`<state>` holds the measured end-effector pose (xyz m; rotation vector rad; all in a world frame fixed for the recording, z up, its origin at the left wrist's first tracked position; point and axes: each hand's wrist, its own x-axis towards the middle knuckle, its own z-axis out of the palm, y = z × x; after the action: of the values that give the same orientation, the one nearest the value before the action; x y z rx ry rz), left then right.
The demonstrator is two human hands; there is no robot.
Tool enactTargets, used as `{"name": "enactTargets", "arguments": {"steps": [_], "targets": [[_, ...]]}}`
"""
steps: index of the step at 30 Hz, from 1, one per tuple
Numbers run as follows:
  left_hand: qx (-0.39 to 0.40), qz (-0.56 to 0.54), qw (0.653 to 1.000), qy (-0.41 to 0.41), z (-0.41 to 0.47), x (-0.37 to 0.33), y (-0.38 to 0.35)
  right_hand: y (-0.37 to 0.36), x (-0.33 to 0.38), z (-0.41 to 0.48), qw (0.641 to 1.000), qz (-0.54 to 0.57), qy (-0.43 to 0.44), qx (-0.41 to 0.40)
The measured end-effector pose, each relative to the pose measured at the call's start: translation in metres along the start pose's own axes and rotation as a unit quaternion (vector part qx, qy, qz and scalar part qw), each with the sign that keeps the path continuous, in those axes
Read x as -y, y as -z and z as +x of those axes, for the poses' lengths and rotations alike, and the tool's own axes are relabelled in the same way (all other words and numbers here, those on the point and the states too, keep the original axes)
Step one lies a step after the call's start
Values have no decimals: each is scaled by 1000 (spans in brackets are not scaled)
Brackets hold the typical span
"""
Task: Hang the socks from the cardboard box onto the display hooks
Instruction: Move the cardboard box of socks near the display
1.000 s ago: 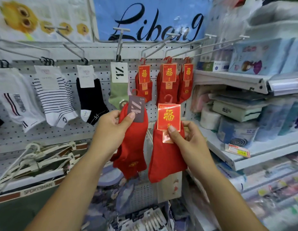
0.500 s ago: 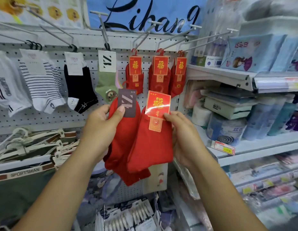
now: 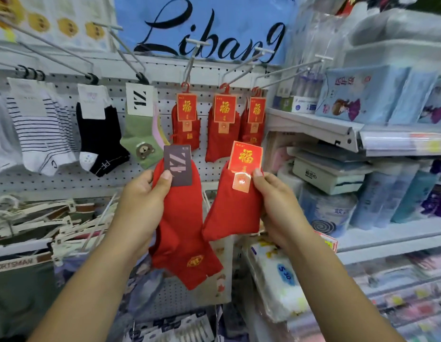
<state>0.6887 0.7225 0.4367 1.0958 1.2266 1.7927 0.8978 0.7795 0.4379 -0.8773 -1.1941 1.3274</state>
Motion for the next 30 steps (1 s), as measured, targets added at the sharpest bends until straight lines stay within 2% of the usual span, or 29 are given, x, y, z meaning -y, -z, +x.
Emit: {"name": "enactTargets", "arguments": {"steps": [9, 16, 22, 24, 28, 30], "targets": [[-31, 24, 999, 17, 31, -5, -25, -7, 58, 116, 990, -105, 71, -66], [-39, 44, 998, 9, 40, -15, -22, -37, 74, 170, 976, -184, 101, -64], [-47, 63, 997, 5, 38, -22, -7, -46, 60, 178, 973, -216, 62, -61], [-49, 62, 997, 5, 37, -25, -1, -45, 58, 177, 971, -216, 67, -82], [-65, 59, 996, -9, 33, -34, 28, -50, 47, 147, 957, -136, 138, -216], [-85, 50, 995, -20, 32, -42, 49, -69, 39, 118, 950, -133, 187, -214]]}}
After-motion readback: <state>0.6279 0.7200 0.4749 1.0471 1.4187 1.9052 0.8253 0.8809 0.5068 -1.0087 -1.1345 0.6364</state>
